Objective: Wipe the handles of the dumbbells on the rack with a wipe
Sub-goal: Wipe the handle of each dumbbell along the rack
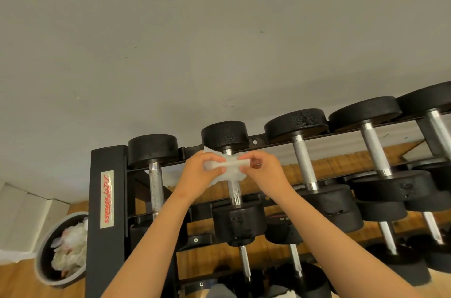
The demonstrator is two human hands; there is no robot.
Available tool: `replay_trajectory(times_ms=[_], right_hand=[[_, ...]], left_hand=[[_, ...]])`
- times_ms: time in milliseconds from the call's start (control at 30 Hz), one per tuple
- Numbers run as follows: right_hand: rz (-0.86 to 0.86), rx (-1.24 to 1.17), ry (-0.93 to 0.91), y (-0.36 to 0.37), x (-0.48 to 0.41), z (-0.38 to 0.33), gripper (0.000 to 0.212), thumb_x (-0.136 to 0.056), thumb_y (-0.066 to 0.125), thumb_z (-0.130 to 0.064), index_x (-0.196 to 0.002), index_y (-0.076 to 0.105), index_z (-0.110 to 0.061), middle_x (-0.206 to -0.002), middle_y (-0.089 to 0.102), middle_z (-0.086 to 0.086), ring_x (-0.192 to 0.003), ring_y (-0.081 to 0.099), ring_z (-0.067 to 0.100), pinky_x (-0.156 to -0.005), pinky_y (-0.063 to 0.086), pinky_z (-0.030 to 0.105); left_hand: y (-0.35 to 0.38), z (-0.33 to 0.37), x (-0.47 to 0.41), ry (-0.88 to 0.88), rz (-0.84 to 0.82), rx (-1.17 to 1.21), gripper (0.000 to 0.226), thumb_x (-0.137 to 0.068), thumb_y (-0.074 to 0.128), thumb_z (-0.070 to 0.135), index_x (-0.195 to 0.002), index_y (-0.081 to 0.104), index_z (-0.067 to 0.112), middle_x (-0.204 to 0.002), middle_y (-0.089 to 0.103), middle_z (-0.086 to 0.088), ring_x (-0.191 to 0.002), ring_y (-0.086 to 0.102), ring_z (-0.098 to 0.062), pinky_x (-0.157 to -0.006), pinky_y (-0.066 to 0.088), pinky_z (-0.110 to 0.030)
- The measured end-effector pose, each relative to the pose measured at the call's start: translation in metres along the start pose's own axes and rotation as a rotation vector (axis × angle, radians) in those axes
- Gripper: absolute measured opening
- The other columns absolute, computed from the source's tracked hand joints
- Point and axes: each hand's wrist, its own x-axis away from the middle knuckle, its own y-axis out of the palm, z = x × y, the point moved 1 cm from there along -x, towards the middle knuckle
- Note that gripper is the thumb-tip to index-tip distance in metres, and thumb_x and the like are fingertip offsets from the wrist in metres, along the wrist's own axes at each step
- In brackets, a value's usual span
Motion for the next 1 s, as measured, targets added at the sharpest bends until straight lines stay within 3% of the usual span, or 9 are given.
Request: replay_trajectory(times_ms=[100,233,300,433,633,733,833,933,1000], right_hand=[[0.058,0.056,-0.058,0.001,-0.002,0.001,0.008,-0.086,0.070,-0.015,-0.089,0.064,-0.020,-0.104,0.052,-0.008,-0.094,0.053,0.005,-0.079,0.041,0.010],[-0.019,-0.085,-0.051,0.003,-0.004,0.002,0.004,-0.089,0.065,-0.012,-0.091,0.063,-0.015,-0.107,0.062,-0.001,-0.102,0.059,0.012,-0.087,0.050,0.023],[-0.052,-0.154,-0.032,0.008,-0.002,0.002,0.006,-0.090,0.064,-0.010,-0.089,0.060,-0.015,-0.098,0.065,0.003,-0.095,0.064,0.015,-0.079,0.054,0.023],[-0.009,-0.138,-0.028,0.019,0.001,0.003,0.013,-0.088,0.066,-0.012,-0.087,0.058,-0.022,-0.093,0.064,-0.002,-0.090,0.065,0.015,-0.076,0.058,0.027],[0.067,0.001,-0.028,0.030,0.005,0.005,0.021,-0.087,0.068,-0.015,-0.082,0.053,-0.028,-0.087,0.061,-0.004,-0.085,0.062,0.014,-0.069,0.053,0.019],[0.094,0.005,-0.066,0.038,0.007,0.004,0.016,-0.086,0.069,-0.016,-0.083,0.056,-0.024,-0.085,0.061,0.000,-0.080,0.059,0.014,-0.066,0.049,0.015],[0.089,-0.050,-0.103,0.045,0.008,0.002,0.008,-0.087,0.069,-0.018,-0.085,0.062,-0.017,-0.082,0.062,-0.001,-0.079,0.058,0.011,-0.068,0.047,0.014],[0.064,-0.056,-0.117,0.047,0.010,0.000,0.009,-0.087,0.068,-0.018,-0.096,0.067,-0.019,-0.093,0.066,-0.006,-0.089,0.059,0.005,-0.075,0.047,0.012],[0.033,-0.067,-0.116,0.046,0.011,-0.001,0.016,-0.088,0.068,-0.016,-0.102,0.067,-0.024,-0.099,0.066,-0.008,-0.094,0.059,0.002,-0.079,0.048,0.011]], left_hand=[[-0.002,-0.003,-0.002,0.021,-0.012,-0.040,0.009,-0.084,0.074,0.018,-0.088,0.069,0.024,-0.116,0.050,0.009,-0.107,0.047,-0.005,-0.093,0.043,-0.020],[-0.001,-0.006,-0.002,-0.019,-0.056,0.088,0.007,-0.083,0.074,0.018,-0.081,0.068,0.021,-0.139,0.041,0.014,-0.126,0.037,-0.004,-0.096,0.034,-0.024],[0.001,-0.006,0.000,-0.047,-0.032,0.185,0.006,-0.083,0.073,0.017,-0.081,0.068,0.018,-0.133,0.050,0.011,-0.122,0.047,-0.007,-0.089,0.042,-0.020],[0.005,-0.010,0.005,-0.096,0.075,0.140,0.012,-0.084,0.073,0.019,-0.087,0.064,0.012,-0.092,0.063,0.001,-0.090,0.061,-0.015,-0.068,0.049,-0.017],[0.007,-0.018,0.013,-0.100,0.250,0.016,0.025,-0.078,0.079,0.018,-0.089,0.057,0.015,-0.085,0.055,0.005,-0.077,0.053,-0.008,-0.056,0.044,-0.006],[0.008,-0.017,0.014,-0.094,0.272,0.025,0.022,-0.079,0.078,0.019,-0.087,0.058,0.016,-0.083,0.057,0.004,-0.075,0.054,-0.008,-0.060,0.044,-0.006],[0.010,-0.014,0.014,-0.092,0.156,0.187,0.006,-0.088,0.069,0.022,-0.091,0.067,0.018,-0.090,0.067,0.003,-0.089,0.063,-0.011,-0.076,0.051,-0.016],[0.012,-0.010,0.015,-0.174,0.062,0.425,0.015,-0.092,0.063,0.027,-0.102,0.069,0.017,-0.100,0.071,0.001,-0.098,0.066,-0.014,-0.088,0.056,-0.034],[0.013,-0.010,0.014,-0.232,0.062,0.531,0.023,-0.088,0.068,0.026,-0.109,0.067,0.016,-0.104,0.071,-0.001,-0.099,0.067,-0.015,-0.087,0.057,-0.033]])
